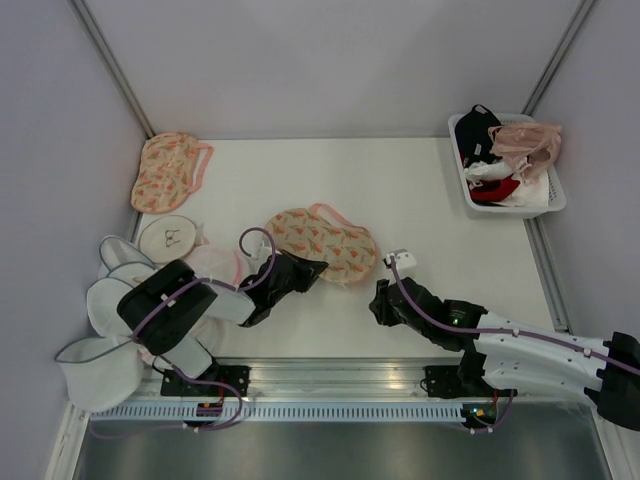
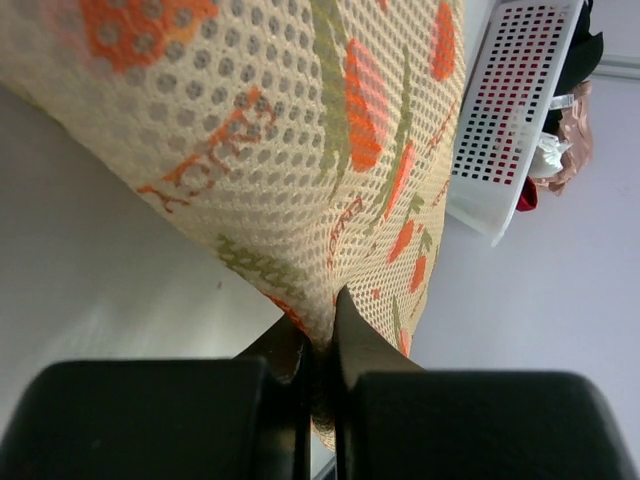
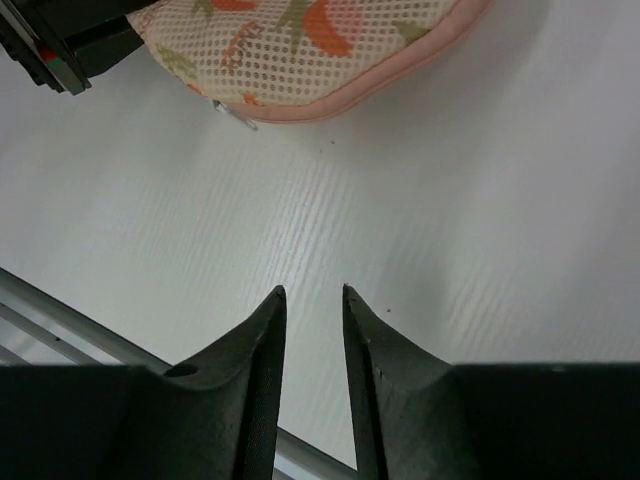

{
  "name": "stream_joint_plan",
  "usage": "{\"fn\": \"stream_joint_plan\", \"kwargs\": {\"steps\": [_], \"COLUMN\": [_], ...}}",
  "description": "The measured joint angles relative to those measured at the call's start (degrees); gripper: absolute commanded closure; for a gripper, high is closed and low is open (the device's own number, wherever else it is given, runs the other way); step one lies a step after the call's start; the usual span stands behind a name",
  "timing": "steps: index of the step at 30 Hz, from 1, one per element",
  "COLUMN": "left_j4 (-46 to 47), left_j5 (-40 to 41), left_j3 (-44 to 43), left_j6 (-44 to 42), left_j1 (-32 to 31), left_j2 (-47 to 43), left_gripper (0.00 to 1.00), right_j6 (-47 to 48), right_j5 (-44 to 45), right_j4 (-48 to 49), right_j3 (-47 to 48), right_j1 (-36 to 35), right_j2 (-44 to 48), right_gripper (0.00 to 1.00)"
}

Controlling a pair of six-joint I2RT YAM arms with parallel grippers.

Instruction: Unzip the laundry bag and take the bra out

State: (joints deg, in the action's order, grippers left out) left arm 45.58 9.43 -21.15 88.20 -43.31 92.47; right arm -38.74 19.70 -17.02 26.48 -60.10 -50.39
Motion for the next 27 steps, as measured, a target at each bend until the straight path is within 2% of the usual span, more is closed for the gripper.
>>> {"fn": "stream_joint_plan", "kwargs": {"steps": [3,5,19,27], "left_j4": [-3.4,-5.1,-7.0,-7.4], "left_j5": [-0.8,-1.2,-5.7,-7.6], "left_j3": [-1.8,-2.8,-3.4,-3.2], "left_j6": [0.0,0.0,1.1,1.9], "left_j1": [0.0,0.0,-0.8,-1.2], "left_j2": [-1.9,-3.0,-4.1,-5.9], "left_gripper": [0.98,0.98,0.98,0.98], "right_j6": [1.0,1.6,3.7,6.8], "right_j5": [-0.3,-0.6,-1.4,1.2], "right_j4": [2.0,3.5,15.2,19.9], "right_j3": [0.1,0.4,1.6,1.6], "right_j1": [-1.2,-1.9,-3.5,-3.5], "right_j2": [-2.2,-3.4,-9.8,-13.9], "right_gripper": [0.54,0.53,0.55,0.61]}}
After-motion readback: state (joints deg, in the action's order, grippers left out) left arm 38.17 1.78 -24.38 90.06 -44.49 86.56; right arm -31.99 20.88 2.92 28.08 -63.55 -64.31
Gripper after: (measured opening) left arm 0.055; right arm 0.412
